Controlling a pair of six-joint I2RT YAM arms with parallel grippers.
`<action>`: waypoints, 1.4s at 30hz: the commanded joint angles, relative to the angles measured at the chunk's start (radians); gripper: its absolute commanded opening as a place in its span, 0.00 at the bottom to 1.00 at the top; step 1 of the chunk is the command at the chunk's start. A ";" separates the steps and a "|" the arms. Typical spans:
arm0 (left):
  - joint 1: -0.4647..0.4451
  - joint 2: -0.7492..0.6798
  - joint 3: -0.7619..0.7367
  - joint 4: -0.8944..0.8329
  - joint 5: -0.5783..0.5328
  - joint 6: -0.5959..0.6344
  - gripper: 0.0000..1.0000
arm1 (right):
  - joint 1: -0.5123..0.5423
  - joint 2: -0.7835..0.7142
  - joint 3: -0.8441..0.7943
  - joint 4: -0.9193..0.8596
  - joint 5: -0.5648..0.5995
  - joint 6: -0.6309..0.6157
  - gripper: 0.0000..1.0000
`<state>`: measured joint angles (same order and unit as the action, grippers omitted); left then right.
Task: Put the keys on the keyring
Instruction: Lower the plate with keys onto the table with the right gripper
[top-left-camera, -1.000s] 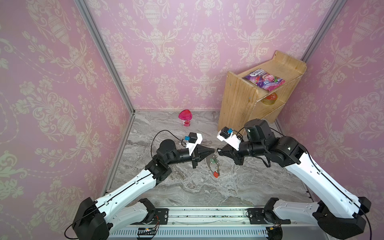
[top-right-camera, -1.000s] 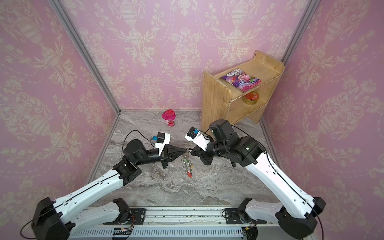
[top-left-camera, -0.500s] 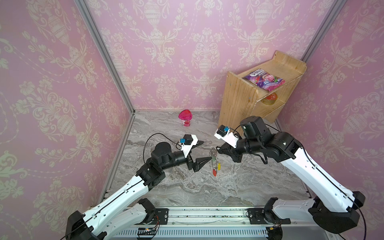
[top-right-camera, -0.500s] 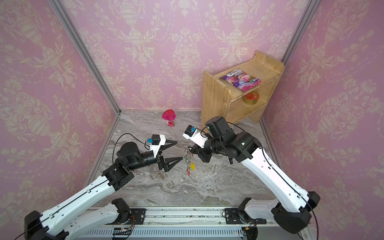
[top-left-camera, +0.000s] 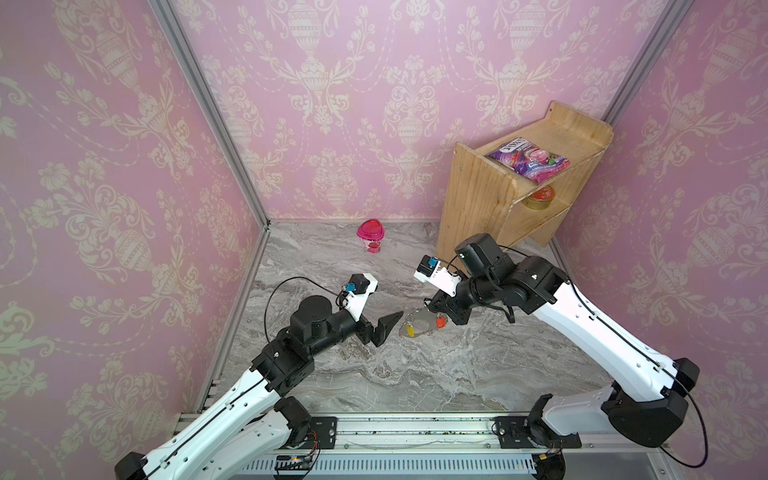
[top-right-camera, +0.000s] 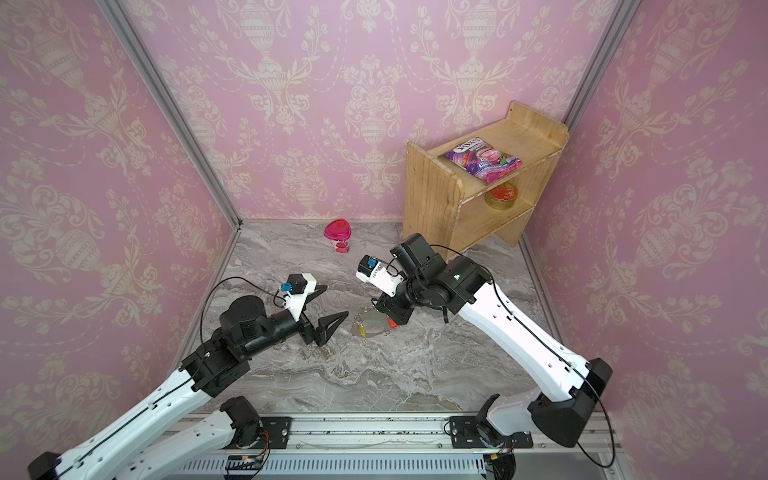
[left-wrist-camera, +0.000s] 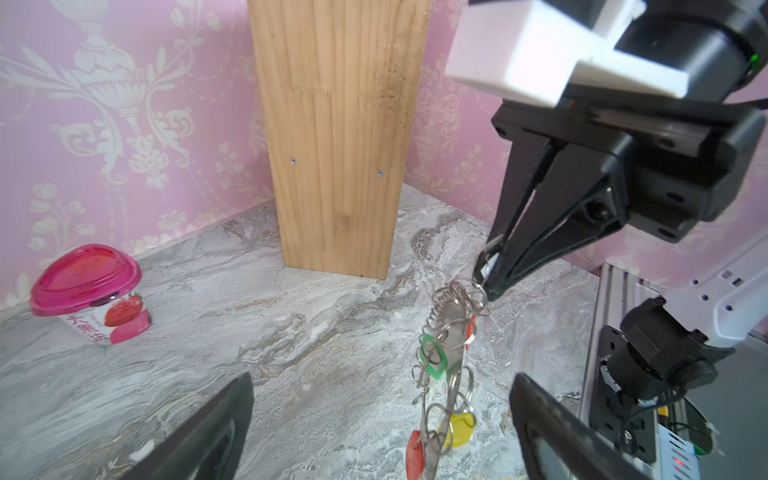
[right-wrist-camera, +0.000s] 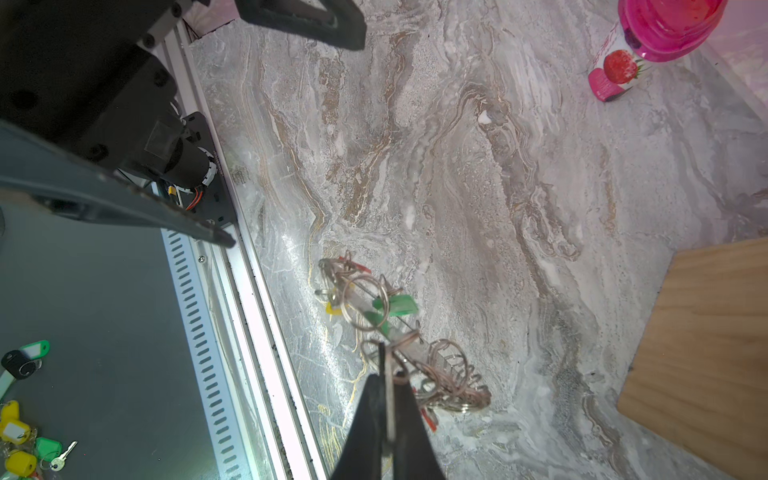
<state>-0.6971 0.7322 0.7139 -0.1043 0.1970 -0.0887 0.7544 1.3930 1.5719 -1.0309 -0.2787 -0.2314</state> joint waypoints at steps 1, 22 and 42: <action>0.001 -0.036 -0.014 -0.079 -0.110 -0.025 0.99 | 0.018 0.010 0.009 0.030 -0.009 0.044 0.00; 0.001 -0.106 0.011 -0.227 -0.249 -0.120 0.99 | 0.043 0.279 -0.002 0.198 -0.138 0.099 0.00; 0.001 -0.082 0.038 -0.201 -0.258 -0.165 0.99 | -0.176 0.190 -0.387 0.256 -0.079 0.221 0.00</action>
<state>-0.6971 0.6338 0.7288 -0.3367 -0.0406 -0.2279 0.6037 1.5990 1.2156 -0.7898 -0.3645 -0.0391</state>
